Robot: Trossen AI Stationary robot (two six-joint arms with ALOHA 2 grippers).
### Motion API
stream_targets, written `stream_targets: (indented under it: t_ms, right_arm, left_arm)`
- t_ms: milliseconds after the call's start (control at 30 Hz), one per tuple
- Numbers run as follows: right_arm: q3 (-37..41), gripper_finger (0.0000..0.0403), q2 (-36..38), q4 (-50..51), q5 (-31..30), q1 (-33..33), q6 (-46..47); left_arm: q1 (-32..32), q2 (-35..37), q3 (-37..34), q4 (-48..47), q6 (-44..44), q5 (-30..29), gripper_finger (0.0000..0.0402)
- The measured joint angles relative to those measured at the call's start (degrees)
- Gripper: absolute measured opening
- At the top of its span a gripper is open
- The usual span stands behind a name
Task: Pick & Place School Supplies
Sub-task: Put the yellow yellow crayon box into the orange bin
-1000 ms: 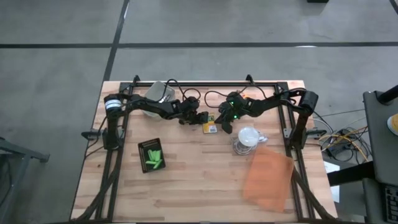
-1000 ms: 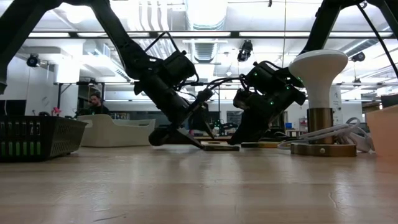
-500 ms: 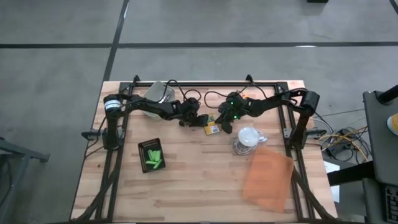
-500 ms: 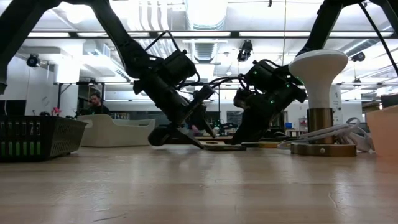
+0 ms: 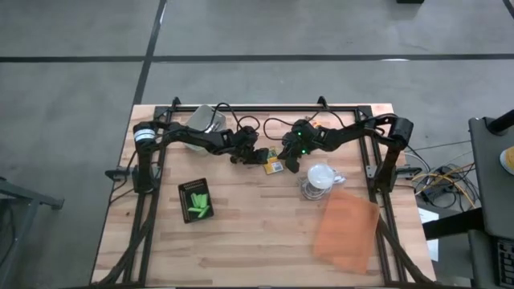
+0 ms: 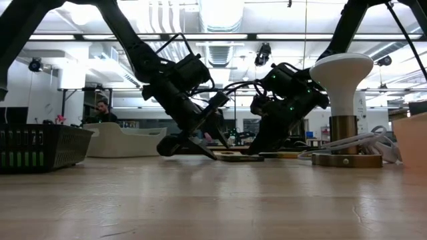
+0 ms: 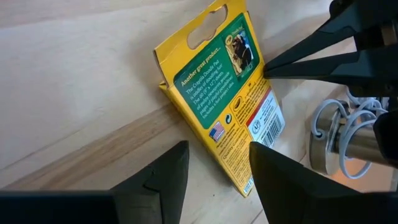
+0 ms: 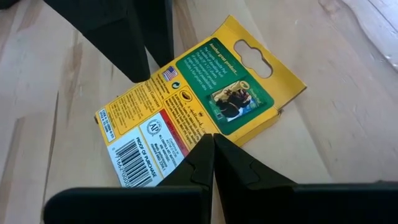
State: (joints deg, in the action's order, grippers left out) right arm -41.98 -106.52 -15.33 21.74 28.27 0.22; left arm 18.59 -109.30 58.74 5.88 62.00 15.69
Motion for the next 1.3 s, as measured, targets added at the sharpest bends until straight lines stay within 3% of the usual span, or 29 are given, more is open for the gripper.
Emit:
stream_targets:
  t_ms: [1033, 1300]
  right_arm:
    - [0.05, 0.0008, 1.77, 0.24, -3.05, 0.11, 1.81]
    - [0.05, 0.0008, 1.75, 0.18, -2.64, 0.13, 2.09]
  left_arm:
    - [0.04, 0.02, 0.00, -0.19, 0.25, -0.41, 0.0177]
    - [0.04, 0.02, -0.11, 4.18, 2.13, -4.17, 0.0177]
